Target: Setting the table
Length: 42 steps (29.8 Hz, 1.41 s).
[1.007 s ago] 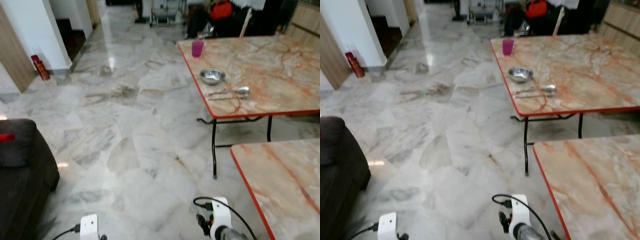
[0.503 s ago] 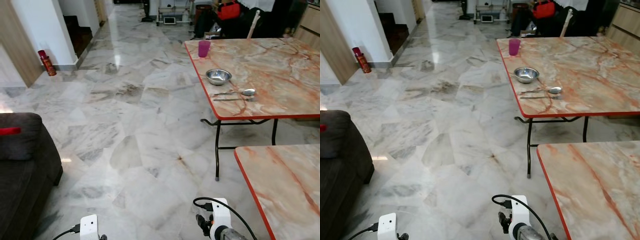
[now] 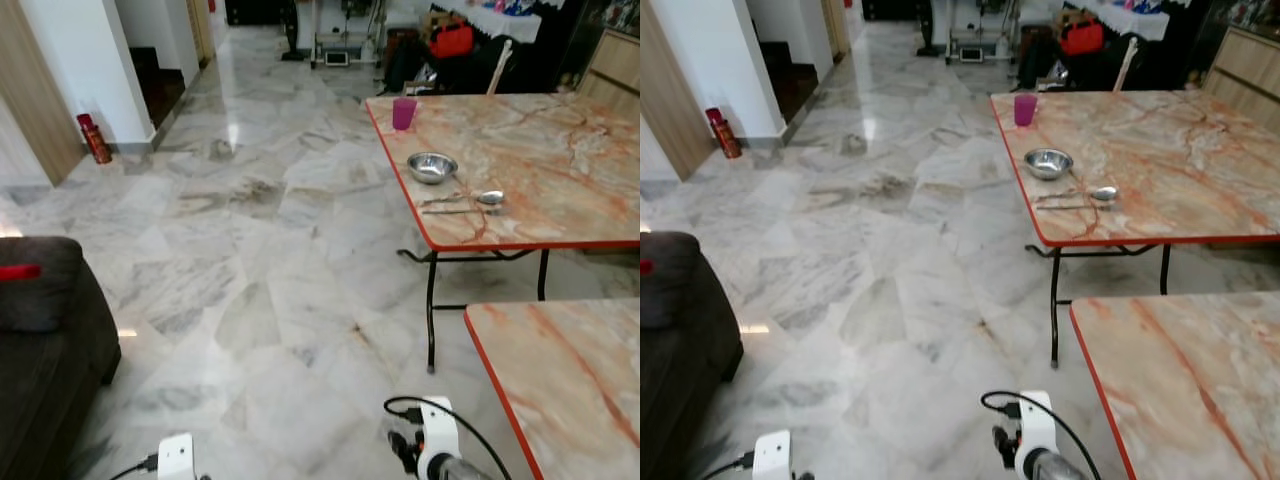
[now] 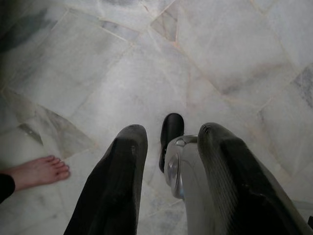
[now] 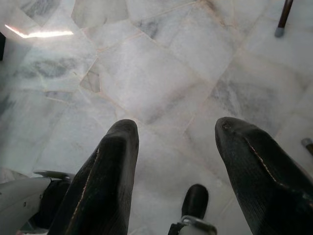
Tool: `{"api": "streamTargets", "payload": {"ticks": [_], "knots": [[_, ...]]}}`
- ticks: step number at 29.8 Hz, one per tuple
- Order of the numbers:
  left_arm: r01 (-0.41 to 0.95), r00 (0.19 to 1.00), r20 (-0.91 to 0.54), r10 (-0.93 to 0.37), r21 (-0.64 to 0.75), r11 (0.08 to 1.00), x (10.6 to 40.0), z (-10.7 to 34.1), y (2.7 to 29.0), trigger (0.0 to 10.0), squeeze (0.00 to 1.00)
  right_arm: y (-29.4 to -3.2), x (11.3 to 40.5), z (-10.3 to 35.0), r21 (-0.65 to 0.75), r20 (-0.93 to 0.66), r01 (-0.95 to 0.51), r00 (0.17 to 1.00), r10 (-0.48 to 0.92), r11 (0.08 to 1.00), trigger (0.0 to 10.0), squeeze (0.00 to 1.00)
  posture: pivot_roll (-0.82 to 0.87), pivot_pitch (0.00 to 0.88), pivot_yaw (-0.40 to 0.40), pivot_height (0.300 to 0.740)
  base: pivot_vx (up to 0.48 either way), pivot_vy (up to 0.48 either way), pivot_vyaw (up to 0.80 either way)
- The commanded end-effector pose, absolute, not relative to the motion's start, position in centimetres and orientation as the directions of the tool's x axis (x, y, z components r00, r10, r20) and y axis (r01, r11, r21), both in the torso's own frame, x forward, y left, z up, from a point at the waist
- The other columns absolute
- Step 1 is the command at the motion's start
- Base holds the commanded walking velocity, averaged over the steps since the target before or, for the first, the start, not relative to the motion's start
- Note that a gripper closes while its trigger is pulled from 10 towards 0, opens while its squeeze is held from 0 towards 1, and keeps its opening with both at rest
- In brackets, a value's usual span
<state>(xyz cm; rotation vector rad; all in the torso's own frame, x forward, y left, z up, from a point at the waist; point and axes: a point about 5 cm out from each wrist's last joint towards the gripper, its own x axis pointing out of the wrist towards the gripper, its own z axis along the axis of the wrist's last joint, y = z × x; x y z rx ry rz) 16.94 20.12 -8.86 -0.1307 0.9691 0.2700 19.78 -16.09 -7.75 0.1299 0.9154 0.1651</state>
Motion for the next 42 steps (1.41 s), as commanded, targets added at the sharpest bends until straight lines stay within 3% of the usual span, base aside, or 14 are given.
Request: {"api": "streamTargets", "payload": {"ticks": [1,19,33,42], "knots": [[-0.299,0.532,-0.828,0.181,0.016,0.954,16.89,-8.86,20.26,10.0,0.00,-15.91,19.89,-7.69,0.178,-0.774,-0.108,0.598,0.207,0.978,10.0,0.00,0.09,0.000,-0.007,0.740,0.480,0.000,0.00],[-0.305,0.532,-0.827,0.183,0.014,0.952,16.89,-8.86,20.24,10.0,0.00,-15.77,19.79,-7.74,0.169,-0.777,-0.133,0.591,0.215,0.977,10.0,0.00,0.09,0.000,-0.006,0.740,0.480,0.000,0.00],[-0.310,0.531,-0.828,0.182,0.011,0.951,16.85,-8.89,20.20,10.0,0.00,-15.70,19.70,-7.75,0.184,-0.772,-0.138,0.593,0.230,0.973,10.0,0.00,0.09,0.000,-0.009,0.740,0.480,0.000,0.53],[-0.313,0.529,-0.828,0.184,0.010,0.950,16.82,-8.90,20.23,10.0,0.00,-15.43,19.79,-7.69,0.207,-0.766,-0.146,0.591,0.253,0.968,10.0,0.00,0.10,0.000,-0.012,0.740,0.480,0.000,0.00]]}}
